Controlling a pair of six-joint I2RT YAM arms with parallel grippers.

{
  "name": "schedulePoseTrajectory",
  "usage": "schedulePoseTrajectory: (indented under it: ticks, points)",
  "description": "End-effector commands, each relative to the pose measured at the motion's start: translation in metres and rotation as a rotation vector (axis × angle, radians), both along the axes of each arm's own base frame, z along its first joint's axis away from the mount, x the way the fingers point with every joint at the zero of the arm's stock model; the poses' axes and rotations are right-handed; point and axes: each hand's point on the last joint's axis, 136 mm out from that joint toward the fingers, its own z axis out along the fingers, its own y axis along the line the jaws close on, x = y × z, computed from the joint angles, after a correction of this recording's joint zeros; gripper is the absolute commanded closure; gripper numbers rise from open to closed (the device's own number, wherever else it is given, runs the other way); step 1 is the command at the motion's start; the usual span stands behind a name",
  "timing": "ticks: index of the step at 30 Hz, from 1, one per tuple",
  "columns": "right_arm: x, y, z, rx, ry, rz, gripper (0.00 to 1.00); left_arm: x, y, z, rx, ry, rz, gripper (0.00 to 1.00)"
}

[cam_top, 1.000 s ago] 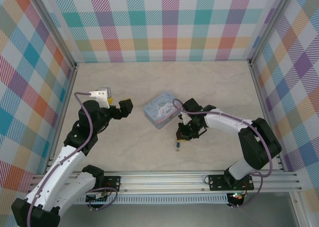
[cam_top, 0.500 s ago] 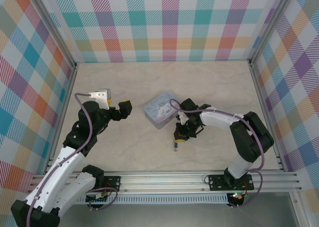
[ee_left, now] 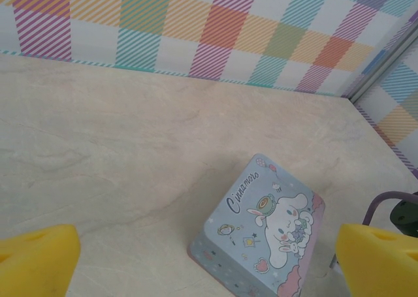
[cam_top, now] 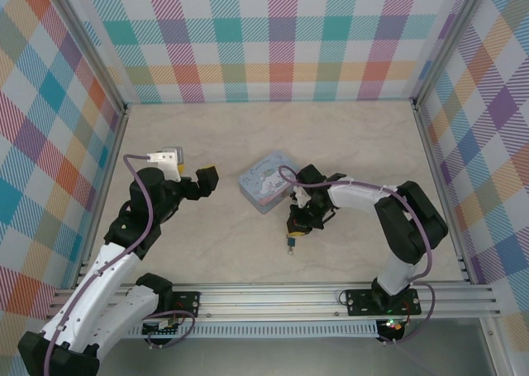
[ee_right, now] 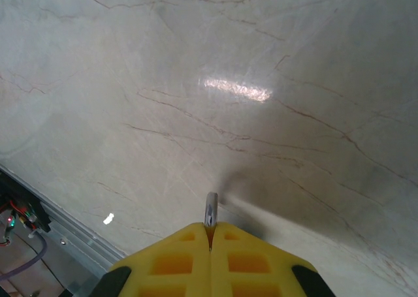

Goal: Unlock the padlock with the key

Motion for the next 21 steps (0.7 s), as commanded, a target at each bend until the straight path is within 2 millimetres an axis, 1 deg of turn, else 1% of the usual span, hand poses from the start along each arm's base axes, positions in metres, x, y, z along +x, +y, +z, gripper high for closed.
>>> schedulePoseTrajectory:
  ticks: [1, 13, 21]
  points:
    - [0.001, 0.008, 0.002, 0.032, -0.002, 0.027, 0.98, -0.002, 0.003, 0.005, 0.011, -0.014, 0.007, 0.00]
    - [-0.001, 0.008, -0.009, 0.021, 0.024, 0.030, 0.94, -0.001, 0.002, 0.003, 0.015, -0.008, 0.007, 0.00]
    - [0.000, 0.008, -0.006, 0.023, 0.006, 0.031, 0.90, -0.001, 0.003, 0.004, 0.014, -0.010, 0.007, 0.00]
